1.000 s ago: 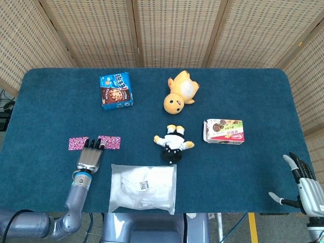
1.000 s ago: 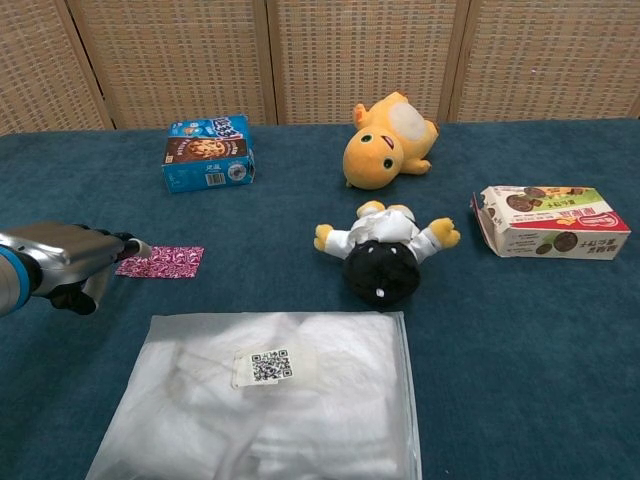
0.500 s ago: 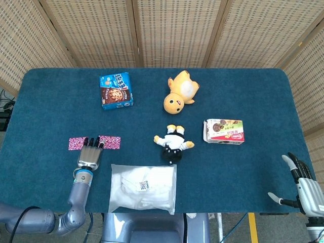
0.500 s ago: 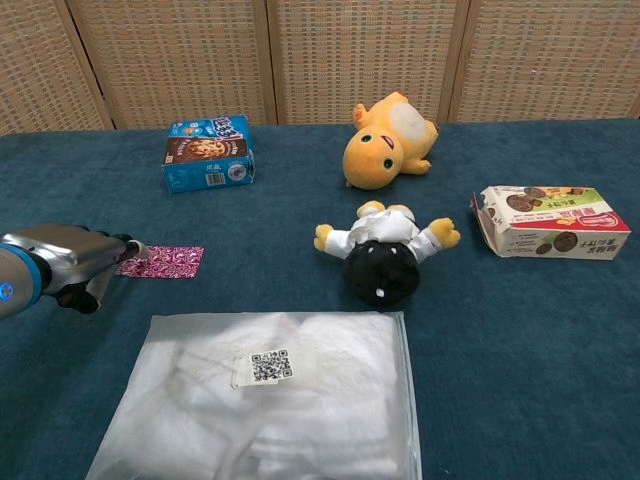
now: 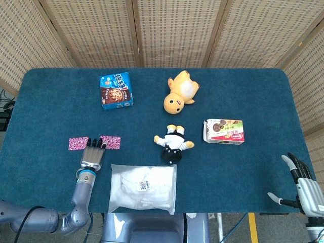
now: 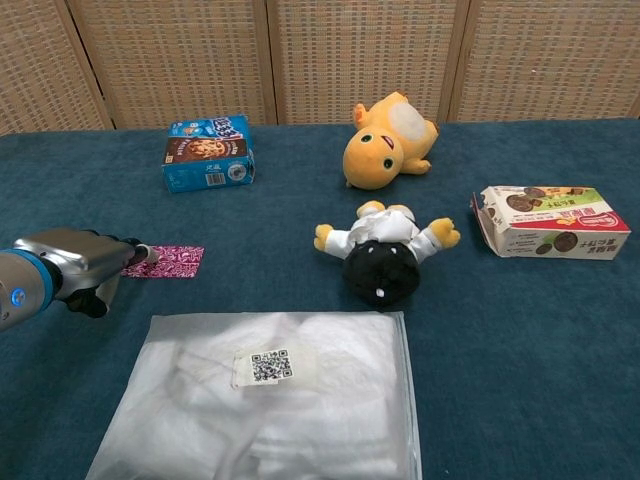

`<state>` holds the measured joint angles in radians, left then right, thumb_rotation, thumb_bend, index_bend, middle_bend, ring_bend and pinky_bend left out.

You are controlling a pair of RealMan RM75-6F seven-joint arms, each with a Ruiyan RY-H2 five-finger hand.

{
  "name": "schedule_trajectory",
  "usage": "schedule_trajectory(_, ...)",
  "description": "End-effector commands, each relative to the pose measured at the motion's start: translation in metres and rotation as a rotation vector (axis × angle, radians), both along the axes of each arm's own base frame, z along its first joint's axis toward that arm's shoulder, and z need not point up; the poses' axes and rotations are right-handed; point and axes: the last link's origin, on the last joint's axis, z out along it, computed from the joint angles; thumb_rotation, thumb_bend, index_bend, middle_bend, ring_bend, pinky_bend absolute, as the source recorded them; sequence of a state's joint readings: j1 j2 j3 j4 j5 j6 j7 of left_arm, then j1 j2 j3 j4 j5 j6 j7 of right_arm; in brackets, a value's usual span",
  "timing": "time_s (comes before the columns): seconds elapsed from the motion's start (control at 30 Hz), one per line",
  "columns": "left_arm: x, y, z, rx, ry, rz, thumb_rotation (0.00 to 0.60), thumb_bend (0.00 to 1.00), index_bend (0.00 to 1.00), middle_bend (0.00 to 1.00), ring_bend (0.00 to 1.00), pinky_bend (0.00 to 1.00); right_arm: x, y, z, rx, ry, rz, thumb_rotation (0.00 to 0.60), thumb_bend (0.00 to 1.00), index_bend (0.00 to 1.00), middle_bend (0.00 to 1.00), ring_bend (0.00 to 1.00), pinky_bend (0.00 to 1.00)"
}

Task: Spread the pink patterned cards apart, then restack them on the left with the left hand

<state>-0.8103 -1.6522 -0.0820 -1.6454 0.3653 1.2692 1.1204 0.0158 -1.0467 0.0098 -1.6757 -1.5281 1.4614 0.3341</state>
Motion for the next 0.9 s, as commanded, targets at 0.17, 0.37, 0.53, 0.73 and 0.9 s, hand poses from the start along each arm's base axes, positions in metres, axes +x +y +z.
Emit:
schedule_trajectory(0.17, -0.008, -0.014, 0.005, -0.018, 0.021, -0.006, 0.600, 1.00, 0.06, 0.00, 0.00, 0.00, 0.000, 0.000, 0.000, 0.000, -0.001, 0.002, 0.600, 0.11, 0.04, 0.00, 0.00, 0.00)
schedule_trajectory(0.37, -0.019, -0.028, 0.008, -0.033, 0.025, 0.001, 0.600, 1.00, 0.06, 0.00, 0.00, 0.00, 0.002, 0.001, 0.001, -0.002, 0.002, 0.008, 0.600, 0.11, 0.04, 0.00, 0.00, 0.00)
schedule_trajectory(0.53, -0.025, -0.032, 0.013, -0.026, 0.018, 0.009, 0.600, 1.00, 0.06, 0.00, 0.00, 0.00, 0.002, 0.001, 0.001, -0.003, 0.002, 0.007, 0.600, 0.11, 0.04, 0.00, 0.00, 0.00)
schedule_trajectory(0.73, -0.029, -0.038, 0.017, -0.035, 0.018, 0.007, 0.600, 1.00, 0.06, 0.00, 0.00, 0.00, 0.002, 0.001, 0.001, -0.004, 0.002, 0.009, 0.600, 0.11, 0.04, 0.00, 0.00, 0.00)
schedule_trajectory(0.9, -0.028, -0.046, 0.019, -0.048, 0.022, -0.005, 0.600, 1.00, 0.06, 0.00, 0.00, 0.00, 0.002, 0.001, 0.001, -0.005, 0.001, 0.011, 0.600, 0.11, 0.04, 0.00, 0.00, 0.00)
